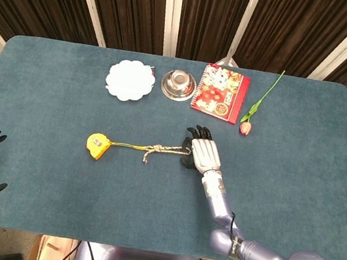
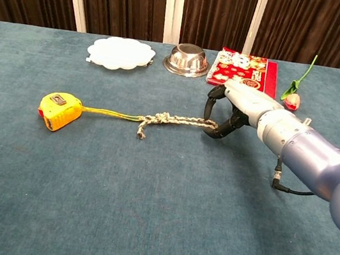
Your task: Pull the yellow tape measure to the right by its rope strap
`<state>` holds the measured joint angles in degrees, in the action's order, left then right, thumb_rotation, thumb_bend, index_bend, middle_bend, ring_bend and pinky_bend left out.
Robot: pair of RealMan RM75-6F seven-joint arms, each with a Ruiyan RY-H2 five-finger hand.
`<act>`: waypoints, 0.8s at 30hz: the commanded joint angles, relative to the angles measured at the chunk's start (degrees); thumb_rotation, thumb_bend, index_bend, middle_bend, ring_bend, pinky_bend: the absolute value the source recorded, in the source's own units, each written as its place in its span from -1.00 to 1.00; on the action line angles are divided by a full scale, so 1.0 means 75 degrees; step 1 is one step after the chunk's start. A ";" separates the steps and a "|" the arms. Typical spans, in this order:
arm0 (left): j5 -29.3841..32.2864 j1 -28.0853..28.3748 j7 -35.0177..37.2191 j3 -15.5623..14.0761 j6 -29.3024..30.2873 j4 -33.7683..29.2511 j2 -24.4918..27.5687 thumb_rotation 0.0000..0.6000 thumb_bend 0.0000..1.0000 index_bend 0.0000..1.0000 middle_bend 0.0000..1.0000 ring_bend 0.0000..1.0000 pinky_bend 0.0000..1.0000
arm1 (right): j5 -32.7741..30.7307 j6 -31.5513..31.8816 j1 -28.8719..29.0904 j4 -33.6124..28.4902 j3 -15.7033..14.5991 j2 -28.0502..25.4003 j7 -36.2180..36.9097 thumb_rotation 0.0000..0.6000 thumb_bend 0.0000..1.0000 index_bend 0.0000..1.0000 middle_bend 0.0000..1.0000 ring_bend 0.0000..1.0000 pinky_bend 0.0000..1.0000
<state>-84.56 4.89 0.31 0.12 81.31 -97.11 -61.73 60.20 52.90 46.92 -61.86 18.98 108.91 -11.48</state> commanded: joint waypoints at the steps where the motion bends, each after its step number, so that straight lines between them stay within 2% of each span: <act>1: 0.0002 -0.0002 0.0015 -0.0003 -0.0006 -0.0002 0.0006 1.00 -1.00 -1.00 -1.00 -1.00 -1.00 | -0.0001 -0.0021 0.0030 0.0135 0.0005 0.0099 0.0068 1.00 -0.30 0.07 -0.63 -1.00 -1.00; 24: 0.0096 0.0009 0.0109 0.0022 -0.0075 0.0002 0.0024 1.00 -1.00 -1.00 -1.00 -1.00 -1.00 | 0.0023 -0.0043 0.0035 0.0491 0.0009 0.0333 0.0229 1.00 -0.23 0.14 -0.63 -1.00 -1.00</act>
<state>-83.84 4.95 1.12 0.28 80.74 -97.09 -61.55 60.38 52.59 47.18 -58.19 19.04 111.39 -9.78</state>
